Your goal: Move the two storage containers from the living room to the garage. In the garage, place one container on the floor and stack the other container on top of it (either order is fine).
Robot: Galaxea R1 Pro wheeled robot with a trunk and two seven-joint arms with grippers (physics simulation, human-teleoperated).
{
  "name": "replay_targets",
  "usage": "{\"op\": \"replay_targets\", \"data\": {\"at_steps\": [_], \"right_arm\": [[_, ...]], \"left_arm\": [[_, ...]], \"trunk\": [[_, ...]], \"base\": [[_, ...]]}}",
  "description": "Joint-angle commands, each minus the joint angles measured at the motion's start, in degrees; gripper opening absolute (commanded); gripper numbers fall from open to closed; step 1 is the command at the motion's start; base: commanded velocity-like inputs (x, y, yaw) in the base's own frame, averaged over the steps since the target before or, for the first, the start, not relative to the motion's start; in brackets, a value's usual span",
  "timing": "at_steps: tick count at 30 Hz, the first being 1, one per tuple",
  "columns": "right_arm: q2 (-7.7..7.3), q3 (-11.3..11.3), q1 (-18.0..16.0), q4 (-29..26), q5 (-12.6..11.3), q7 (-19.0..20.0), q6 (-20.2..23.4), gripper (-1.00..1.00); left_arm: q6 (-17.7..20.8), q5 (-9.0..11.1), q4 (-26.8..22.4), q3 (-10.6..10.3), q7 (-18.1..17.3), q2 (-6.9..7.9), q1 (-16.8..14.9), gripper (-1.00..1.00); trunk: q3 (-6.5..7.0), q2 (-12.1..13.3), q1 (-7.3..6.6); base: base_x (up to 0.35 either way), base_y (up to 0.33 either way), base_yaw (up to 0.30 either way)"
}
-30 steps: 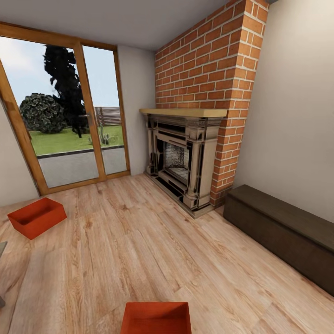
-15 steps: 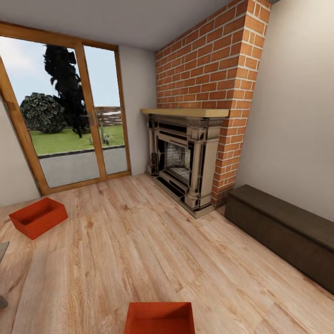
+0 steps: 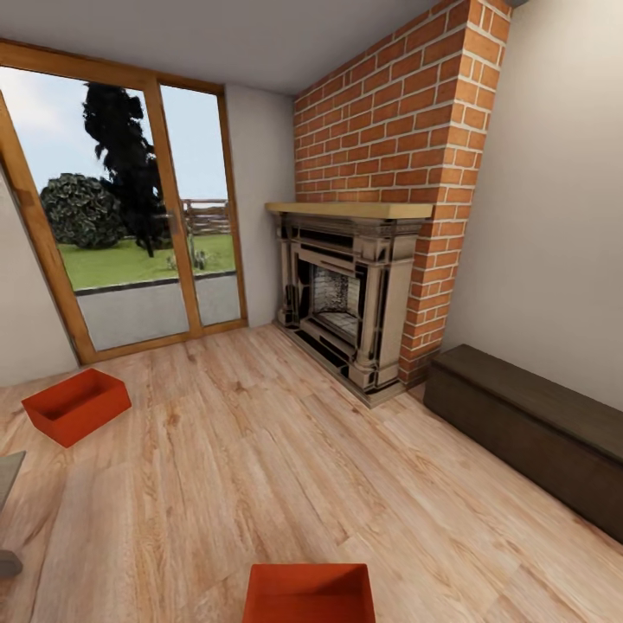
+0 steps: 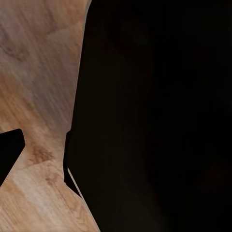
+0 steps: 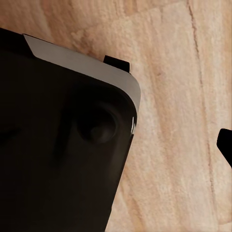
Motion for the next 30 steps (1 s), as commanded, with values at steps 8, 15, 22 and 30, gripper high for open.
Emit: {"op": "replay_targets", "data": {"at_steps": [8,15,22,30], "right_arm": [[0.03,0.5,-0.1,0.2,-0.5,-0.1,-0.3,1.00],[0.03,0.5,-0.1,0.2,-0.6,0.0,-0.3,1.00],[0.03,0.5,-0.1,0.2,-0.5,0.0,-0.4,1.00],[0.62,0.5,-0.2,0.1,-0.4,0.3,-0.6,1.00]], "left_arm": [[-0.1,0.3,-0.1,0.1,0.0,0.03,0.0,1.00],[-0.1,0.3,-0.1,0.1,0.1,0.01,0.0,1.00],[-0.1,0.3,0.0,0.1,0.1,0.04,0.0,1.00],[0.0,0.2,-0.7,-0.1,0.2,0.13,-0.6,1.00]], "trunk": [[-0.05,0.0,0.00],[-0.05,0.0,0.00],[-0.05,0.0,0.00],[-0.05,0.0,0.00]], "base": [[0.000,0.005,0.000],[0.000,0.000,0.000],[0.000,0.000,0.000],[0.000,0.000,0.000]]}}
